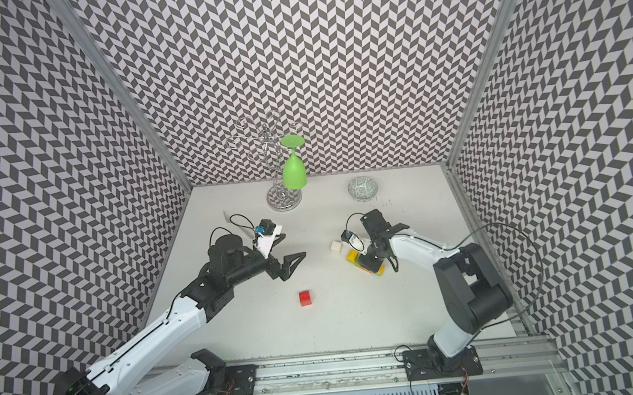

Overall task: Assemble a fork with lego
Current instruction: Assemble the lego brick with the lego brick, then pick up the lego brick from the center of the board.

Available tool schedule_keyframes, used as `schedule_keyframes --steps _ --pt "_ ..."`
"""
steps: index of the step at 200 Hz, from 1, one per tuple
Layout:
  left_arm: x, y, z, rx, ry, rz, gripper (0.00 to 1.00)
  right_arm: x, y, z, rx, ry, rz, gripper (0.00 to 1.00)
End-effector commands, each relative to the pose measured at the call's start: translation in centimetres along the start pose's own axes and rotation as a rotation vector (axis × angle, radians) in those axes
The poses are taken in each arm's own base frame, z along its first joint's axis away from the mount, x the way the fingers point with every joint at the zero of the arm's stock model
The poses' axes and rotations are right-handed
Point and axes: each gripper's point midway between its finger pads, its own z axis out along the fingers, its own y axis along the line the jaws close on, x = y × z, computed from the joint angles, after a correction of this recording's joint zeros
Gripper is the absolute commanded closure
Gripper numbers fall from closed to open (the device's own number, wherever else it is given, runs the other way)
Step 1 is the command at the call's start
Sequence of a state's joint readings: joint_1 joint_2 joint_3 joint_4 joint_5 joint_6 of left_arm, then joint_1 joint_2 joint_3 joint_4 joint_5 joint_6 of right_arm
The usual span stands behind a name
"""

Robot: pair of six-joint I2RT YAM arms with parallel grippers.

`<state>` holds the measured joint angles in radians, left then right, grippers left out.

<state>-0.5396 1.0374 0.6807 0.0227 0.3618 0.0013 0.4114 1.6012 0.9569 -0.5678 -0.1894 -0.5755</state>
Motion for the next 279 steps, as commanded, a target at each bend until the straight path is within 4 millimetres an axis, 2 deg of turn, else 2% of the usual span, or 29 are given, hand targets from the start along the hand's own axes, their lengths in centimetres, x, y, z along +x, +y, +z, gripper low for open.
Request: schedule_keyframes --steps 1,26,46,70,91,97,108,158,207,237,279 --pt "-1.6 0.6 -0.8 -0.028 -0.047 -0.01 0.01 -3.2 -0.5 -3.6 0.037 -0.112 -0.013 0.52" --pt "-2.6 1.3 -1.4 -0.052 -0.078 -0.025 0.02 -5.6 -0.9 -6.1 0.065 -0.192 -0.036 0.4" --pt "-3.2 2.2 -1.9 -0.087 -0.1 -0.05 0.01 -7.1 -0.6 -6.5 0.06 -0.23 -0.071 0.32" --pt "-3.4 4.7 -2.7 -0.172 -0.119 -0.12 0.01 -8.9 1.0 -5.0 0.02 -0.234 -0.151 0.29" --pt "-2.9 7.3 -3.6 -0.257 -0.118 -0.187 0.01 -10.0 1.1 -3.0 -0.008 -0.173 -0.168 0.28" --pt "-2.7 7.9 -3.9 -0.278 -0.117 -0.199 0.01 -10.0 1.0 -2.2 -0.009 -0.148 -0.169 0.19" --pt "-2.2 8.8 -4.3 -0.312 -0.111 -0.216 0.01 -10.3 0.9 -1.0 -0.015 -0.118 -0.188 0.13" --pt "-0.4 10.5 -4.8 -0.364 -0.091 -0.254 0.01 -12.5 -0.6 1.7 0.01 -0.105 -0.21 0.14" --pt "0.8 11.0 -4.4 -0.365 -0.07 -0.265 0.02 -10.7 -0.9 4.4 -0.041 -0.005 -0.197 0.17" --pt "1.2 11.0 -4.1 -0.355 -0.061 -0.265 0.01 -9.8 -1.2 4.9 -0.062 0.012 -0.172 0.23" --pt "1.5 10.9 -3.7 -0.339 -0.054 -0.273 0.01 -10.2 -1.1 4.2 -0.091 -0.024 -0.167 0.37"
